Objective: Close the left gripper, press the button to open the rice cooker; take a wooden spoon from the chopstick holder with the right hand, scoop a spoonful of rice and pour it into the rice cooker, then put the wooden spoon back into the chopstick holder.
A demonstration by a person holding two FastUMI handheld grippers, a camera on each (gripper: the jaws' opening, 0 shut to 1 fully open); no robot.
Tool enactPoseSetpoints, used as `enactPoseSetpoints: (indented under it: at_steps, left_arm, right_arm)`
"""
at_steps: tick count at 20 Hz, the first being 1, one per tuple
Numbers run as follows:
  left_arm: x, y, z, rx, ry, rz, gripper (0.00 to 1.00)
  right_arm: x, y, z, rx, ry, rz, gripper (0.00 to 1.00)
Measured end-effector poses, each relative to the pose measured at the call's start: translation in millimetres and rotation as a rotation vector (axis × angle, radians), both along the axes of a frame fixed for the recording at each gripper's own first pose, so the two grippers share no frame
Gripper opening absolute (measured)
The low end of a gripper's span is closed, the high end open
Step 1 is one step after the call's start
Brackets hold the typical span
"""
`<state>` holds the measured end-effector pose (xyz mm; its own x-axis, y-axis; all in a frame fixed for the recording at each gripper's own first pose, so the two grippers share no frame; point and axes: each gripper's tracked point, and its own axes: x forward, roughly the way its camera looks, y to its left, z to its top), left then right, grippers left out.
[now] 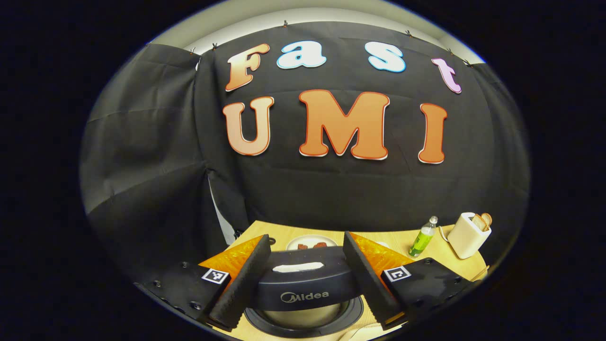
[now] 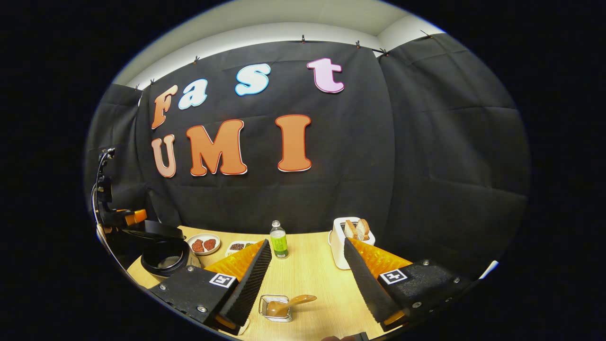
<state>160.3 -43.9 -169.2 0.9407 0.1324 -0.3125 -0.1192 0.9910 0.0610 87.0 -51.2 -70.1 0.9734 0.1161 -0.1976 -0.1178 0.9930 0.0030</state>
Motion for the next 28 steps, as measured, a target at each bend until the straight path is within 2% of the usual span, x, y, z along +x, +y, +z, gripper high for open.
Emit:
enactPoseSetpoints:
  at_steps: [6,9,16,17,20,22,25,28]
  left_arm:
    - [-32,5,-65,0.017,0.036,0.041,0.99]
    - [-32,3,-71,0.036,-0.018,0.04,0.99]
    - [-40,1,-111,0.049,0.06,0.045,0.99]
    - [-44,0,-115,0.05,0.063,0.04,1.0]
    - [-44,1,-106,0.048,-0.042,0.041,0.99]
    - [-42,-1,-112,0.073,-0.025,0.032,1.0]
    - [-47,2,-123,0.046,0.021,0.042,1.0]
    - [-44,1,-116,0.072,0.01,0.04,1.0]
  right_arm:
    - [0,-2,-11,-0.023,0.012,0.029,0.95]
    - [0,-10,-17,-0.013,0.03,0.021,0.95]
    - [1,-27,-21,-0.001,0.036,-0.007,0.95]
    - [1,-28,-23,0.0,0.041,-0.008,0.95]
    - [1,-34,-28,0.008,0.054,-0.019,0.95]
    - [0,-39,-33,0.011,0.065,-0.027,0.95]
    - [-2,-46,-36,0.014,0.068,-0.037,0.95]
    - [-4,-47,-41,0.024,0.079,-0.041,0.95]
